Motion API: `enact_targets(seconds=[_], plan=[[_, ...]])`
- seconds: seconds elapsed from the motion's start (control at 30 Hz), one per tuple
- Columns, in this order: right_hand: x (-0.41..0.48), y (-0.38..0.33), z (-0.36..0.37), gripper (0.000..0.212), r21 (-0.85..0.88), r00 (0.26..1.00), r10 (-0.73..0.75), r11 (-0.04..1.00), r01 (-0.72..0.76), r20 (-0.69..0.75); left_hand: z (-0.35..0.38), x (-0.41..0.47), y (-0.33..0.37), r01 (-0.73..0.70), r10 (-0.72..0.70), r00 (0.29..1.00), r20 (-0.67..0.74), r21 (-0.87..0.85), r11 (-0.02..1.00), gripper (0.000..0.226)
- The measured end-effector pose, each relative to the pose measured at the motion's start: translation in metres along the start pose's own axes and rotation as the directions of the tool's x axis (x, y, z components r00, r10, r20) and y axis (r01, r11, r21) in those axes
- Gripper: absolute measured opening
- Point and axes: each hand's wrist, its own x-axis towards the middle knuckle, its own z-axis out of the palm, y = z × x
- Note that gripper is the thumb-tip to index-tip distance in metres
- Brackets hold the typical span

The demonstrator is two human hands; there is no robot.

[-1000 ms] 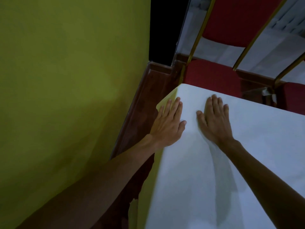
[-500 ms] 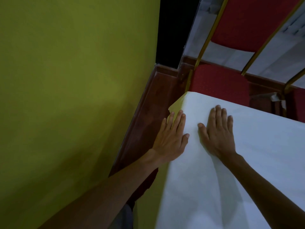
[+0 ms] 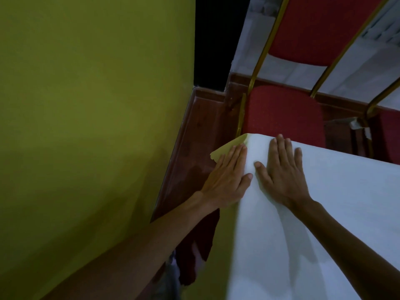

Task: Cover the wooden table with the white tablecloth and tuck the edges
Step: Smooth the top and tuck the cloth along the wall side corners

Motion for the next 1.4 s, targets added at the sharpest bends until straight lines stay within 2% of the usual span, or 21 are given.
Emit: enact_targets(seconds=[0.17, 0.57, 0.77, 0.97, 1.13, 1.3, 1.4], plan=[[0.018, -0.015, 0.004, 0.086, -0.032, 1.000, 0.005, 0.999, -0.006, -0.027, 0.003, 0.005, -0.004, -0.011, 0.014, 1.000, 0.022, -0.147, 0.989, 0.071], [0.002, -0.028, 0.003, 0.082, -0.050, 1.000, -0.006, 0.999, 0.005, -0.009, 0.009, -0.018, -0.009, -0.050, 0.051, 0.999, -0.001, -0.213, 0.976, 0.067], [0.007, -0.024, 0.001, 0.085, -0.023, 0.999, -0.013, 1.000, 0.014, 0.030, 0.012, -0.008, -0.021, -0.083, 0.093, 0.995, 0.021, -0.284, 0.955, 0.072], [0.033, -0.020, 0.001, 0.081, -0.012, 1.000, 0.002, 1.000, -0.003, -0.016, 0.007, 0.024, -0.035, -0.109, 0.122, 0.992, 0.038, -0.253, 0.961, 0.080], [0.030, -0.022, 0.004, 0.079, -0.024, 0.999, 0.016, 1.000, -0.017, -0.051, -0.003, 0.039, -0.051, -0.150, 0.177, 0.978, 0.110, -0.220, 0.964, 0.088], [0.030, -0.023, 0.004, 0.078, -0.033, 0.999, 0.014, 0.999, -0.015, -0.044, -0.016, 0.056, -0.084, -0.060, 0.057, 0.998, -0.028, -0.136, 0.989, 0.071], [0.031, -0.023, 0.004, 0.078, -0.046, 0.999, 0.017, 0.999, -0.019, -0.044, -0.026, 0.086, -0.087, -0.088, 0.087, 0.996, -0.010, -0.041, 0.995, 0.079]])
